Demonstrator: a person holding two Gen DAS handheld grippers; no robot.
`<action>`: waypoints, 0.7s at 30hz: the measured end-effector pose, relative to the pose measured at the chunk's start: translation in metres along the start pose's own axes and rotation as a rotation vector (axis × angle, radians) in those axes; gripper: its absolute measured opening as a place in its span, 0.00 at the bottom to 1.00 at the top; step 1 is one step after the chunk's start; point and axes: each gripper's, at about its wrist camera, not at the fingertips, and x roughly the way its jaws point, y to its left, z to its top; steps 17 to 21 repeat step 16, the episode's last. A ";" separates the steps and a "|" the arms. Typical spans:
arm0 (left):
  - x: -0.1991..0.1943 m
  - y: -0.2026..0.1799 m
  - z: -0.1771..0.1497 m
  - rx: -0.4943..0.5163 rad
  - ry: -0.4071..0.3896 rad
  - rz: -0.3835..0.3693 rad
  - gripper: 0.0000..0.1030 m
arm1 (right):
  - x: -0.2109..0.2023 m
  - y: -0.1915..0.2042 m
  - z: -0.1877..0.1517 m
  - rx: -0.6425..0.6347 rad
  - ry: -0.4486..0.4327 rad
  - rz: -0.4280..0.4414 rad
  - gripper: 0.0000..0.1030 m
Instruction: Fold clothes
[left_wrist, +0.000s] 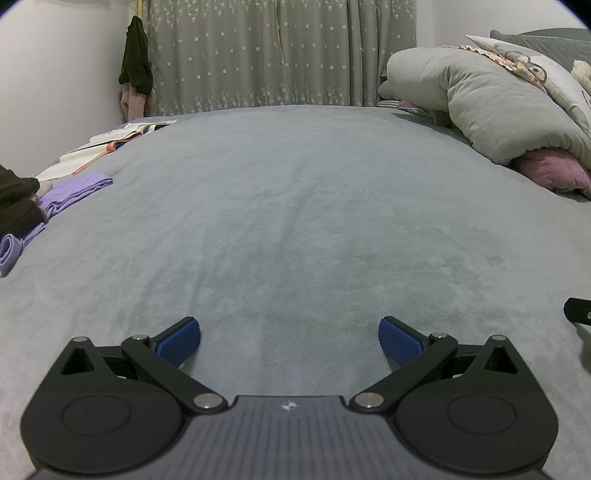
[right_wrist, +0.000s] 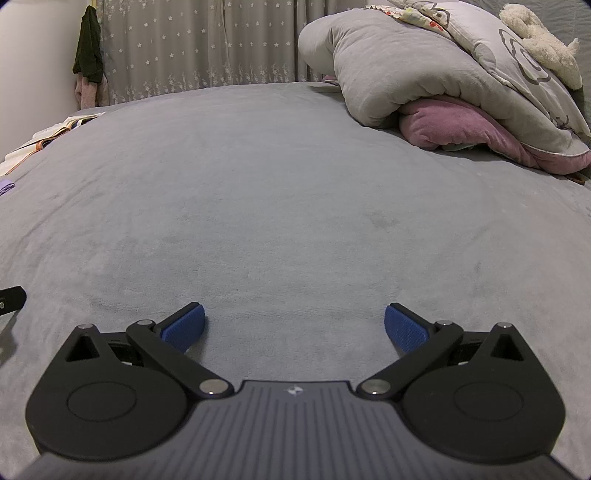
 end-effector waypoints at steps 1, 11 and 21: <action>0.000 0.000 0.000 0.000 0.000 0.000 1.00 | 0.000 0.000 0.000 0.000 0.000 0.000 1.00; -0.001 0.002 0.001 0.001 -0.001 -0.001 1.00 | 0.001 0.000 0.000 0.000 0.000 0.000 1.00; -0.001 0.002 -0.001 0.002 -0.003 0.001 1.00 | 0.001 -0.001 0.000 0.000 0.000 0.000 1.00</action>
